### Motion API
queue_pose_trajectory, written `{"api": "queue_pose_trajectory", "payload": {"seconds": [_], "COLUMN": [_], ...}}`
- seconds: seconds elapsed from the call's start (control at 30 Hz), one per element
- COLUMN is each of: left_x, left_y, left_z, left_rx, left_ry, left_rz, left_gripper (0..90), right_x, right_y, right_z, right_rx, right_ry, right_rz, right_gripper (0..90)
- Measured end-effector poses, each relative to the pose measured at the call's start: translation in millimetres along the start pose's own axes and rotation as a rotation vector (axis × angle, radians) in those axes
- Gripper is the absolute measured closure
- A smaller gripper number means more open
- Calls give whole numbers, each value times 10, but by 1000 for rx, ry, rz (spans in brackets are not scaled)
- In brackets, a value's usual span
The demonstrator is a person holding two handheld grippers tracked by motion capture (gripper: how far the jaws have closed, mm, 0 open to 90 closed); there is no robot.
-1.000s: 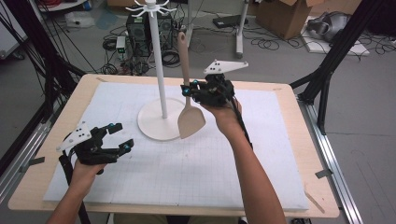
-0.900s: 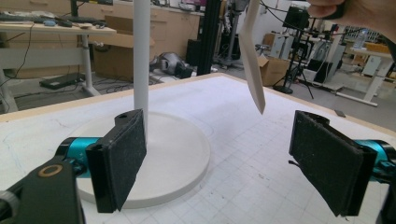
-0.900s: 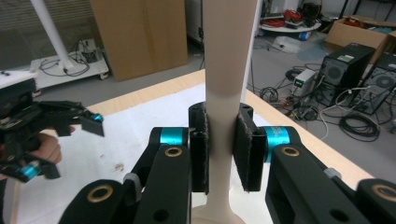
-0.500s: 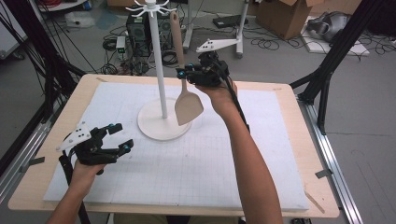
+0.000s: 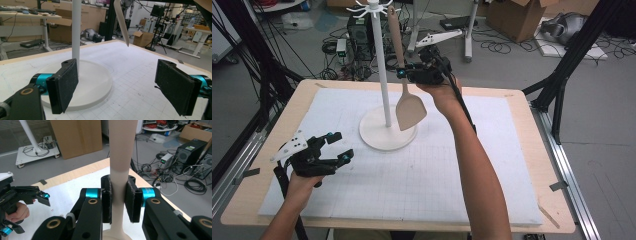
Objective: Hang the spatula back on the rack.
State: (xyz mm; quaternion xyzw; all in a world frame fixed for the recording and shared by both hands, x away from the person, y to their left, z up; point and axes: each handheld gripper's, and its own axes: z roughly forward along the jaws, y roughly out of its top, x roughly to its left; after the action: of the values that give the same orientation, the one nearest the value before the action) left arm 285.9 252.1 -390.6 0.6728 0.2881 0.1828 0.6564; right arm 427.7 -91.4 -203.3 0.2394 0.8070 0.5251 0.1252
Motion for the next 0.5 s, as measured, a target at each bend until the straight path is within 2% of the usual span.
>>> {"api": "queue_pose_trajectory", "payload": {"seconds": [0.33,0.5], "left_x": [3,5], "left_y": [1,-1], "left_z": [-5,-5], "left_rx": [-2,-5], "left_ry": [0,0], "left_rz": [-4,-5], "left_gripper": [192,192], "right_x": [-55,-52], "right_y": [-12,-22], "right_z": [121,157], "right_rx": [45,43], "right_ry": [-1,-2], "right_rz": [12,6], "right_gripper": [780,775]}}
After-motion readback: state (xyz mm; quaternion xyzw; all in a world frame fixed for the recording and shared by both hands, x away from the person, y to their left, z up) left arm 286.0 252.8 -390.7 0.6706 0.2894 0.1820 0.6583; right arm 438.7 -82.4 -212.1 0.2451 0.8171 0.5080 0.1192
